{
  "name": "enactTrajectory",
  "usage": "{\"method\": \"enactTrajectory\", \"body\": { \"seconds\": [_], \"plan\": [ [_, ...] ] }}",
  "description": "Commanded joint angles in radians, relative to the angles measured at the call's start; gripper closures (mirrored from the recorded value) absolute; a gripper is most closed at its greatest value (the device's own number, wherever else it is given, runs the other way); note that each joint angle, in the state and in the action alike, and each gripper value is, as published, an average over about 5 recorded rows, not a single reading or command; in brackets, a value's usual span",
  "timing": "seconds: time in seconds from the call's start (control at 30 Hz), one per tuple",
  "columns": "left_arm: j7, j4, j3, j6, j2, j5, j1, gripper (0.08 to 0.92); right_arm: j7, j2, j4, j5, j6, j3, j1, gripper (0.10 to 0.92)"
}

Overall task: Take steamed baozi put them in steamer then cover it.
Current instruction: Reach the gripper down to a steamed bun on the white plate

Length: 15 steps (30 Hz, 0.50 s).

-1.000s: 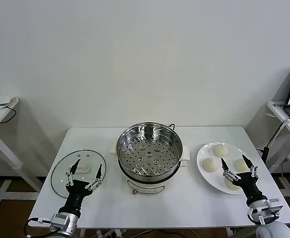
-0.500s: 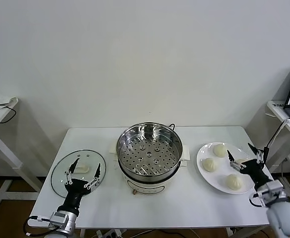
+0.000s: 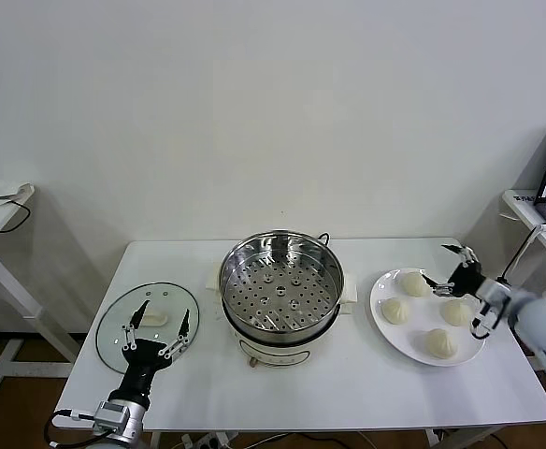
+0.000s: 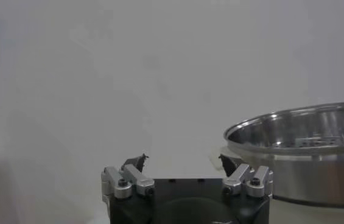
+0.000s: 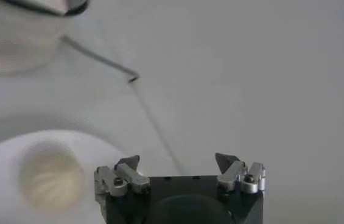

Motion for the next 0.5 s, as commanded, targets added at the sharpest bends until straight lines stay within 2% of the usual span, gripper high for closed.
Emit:
{"method": "enactTrajectory", "body": {
  "seconds": [0.03,0.23,0.5],
  "plan": [
    [-0.002,-0.013,-0.007,0.004,-0.003,0.000,0.006,0.177,-0.423,-0.003,-0.273,-0.074,-0.046,-0.574,0.608,0.203],
    [-0.003,-0.017,-0.011,0.006,-0.006,-0.001,0.008,0.177,-0.496,0.126,-0.429,-0.151,-0.019,-0.647,0.719,0.203],
    [-0.003,-0.012,-0.019,0.007,-0.010,-0.001,0.011,0.177,-0.495,0.266,-0.582,-0.244,0.005,-0.653,0.717,0.203]
  ]
}}
